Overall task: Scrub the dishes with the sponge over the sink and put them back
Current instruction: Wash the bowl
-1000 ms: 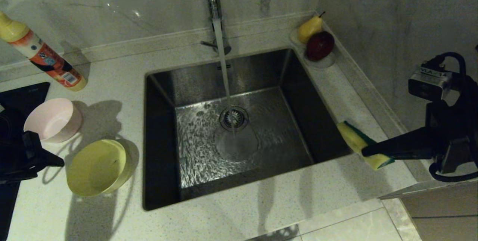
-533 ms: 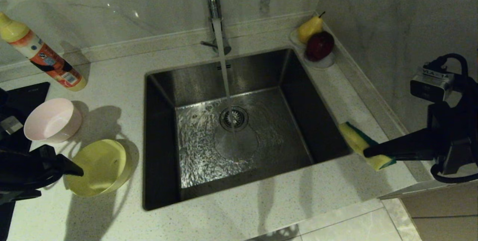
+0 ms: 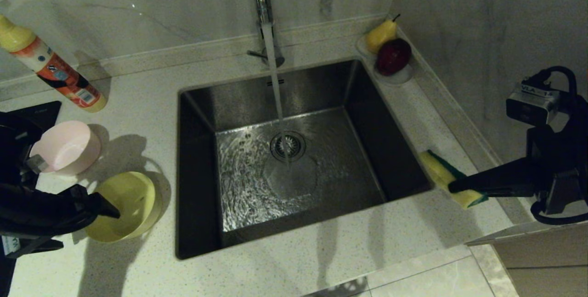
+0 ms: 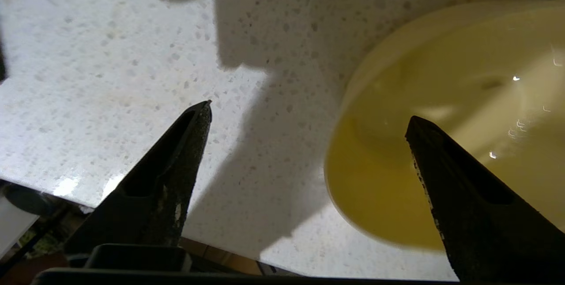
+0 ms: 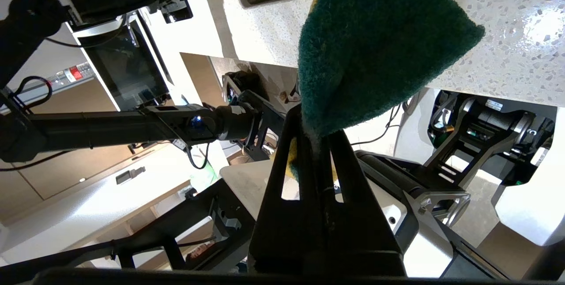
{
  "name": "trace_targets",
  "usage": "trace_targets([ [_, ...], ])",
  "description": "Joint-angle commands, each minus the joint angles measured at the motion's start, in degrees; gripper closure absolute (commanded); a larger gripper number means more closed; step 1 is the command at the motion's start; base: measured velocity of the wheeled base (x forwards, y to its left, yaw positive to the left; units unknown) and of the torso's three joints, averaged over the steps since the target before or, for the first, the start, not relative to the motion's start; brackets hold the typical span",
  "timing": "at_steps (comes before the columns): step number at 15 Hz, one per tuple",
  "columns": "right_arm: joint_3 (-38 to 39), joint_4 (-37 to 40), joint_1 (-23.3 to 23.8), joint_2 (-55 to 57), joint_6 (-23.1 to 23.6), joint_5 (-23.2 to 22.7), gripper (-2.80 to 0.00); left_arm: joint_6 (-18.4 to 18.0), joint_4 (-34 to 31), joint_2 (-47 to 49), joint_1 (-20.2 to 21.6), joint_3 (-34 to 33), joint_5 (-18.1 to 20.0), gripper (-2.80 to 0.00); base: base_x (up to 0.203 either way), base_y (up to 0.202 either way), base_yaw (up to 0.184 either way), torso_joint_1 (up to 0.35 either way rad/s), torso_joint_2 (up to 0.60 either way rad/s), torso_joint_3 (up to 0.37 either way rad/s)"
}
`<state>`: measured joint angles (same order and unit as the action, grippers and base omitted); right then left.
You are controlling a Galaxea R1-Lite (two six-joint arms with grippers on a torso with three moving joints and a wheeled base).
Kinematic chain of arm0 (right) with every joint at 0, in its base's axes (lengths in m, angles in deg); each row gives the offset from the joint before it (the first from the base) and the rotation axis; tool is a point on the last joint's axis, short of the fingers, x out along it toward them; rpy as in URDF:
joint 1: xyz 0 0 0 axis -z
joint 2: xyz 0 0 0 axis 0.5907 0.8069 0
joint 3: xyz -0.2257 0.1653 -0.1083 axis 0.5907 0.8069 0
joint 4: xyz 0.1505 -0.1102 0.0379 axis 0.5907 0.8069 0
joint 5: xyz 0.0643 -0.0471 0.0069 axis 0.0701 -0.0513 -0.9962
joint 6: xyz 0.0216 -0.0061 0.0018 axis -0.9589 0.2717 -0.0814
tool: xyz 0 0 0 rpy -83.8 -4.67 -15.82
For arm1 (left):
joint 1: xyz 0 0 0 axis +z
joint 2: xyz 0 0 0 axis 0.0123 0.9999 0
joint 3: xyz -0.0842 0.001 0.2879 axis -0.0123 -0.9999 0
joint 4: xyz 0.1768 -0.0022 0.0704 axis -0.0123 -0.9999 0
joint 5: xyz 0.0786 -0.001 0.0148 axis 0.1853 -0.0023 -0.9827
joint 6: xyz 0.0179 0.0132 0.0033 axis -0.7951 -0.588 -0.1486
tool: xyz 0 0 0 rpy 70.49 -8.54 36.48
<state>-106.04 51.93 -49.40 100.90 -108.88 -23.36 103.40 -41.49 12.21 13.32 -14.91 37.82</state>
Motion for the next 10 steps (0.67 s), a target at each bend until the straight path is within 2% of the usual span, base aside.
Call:
trace_targets([
  [1,0.0,0.2,0.1,0.1,-0.2,-0.3,0.0,0.2,0.3,1.2,0.0,-0.8,-0.1,-2.8,0.0,0.0,0.0,0.0,0.0,0.0],
  [10,0.1,0.1,0.1,0.0,-0.1,-0.4,0.0,0.5,0.4,2.5,0.0,-1.0,-0.2,-2.8,0.0,0.0,0.0,0.0,0.0,0.0],
])
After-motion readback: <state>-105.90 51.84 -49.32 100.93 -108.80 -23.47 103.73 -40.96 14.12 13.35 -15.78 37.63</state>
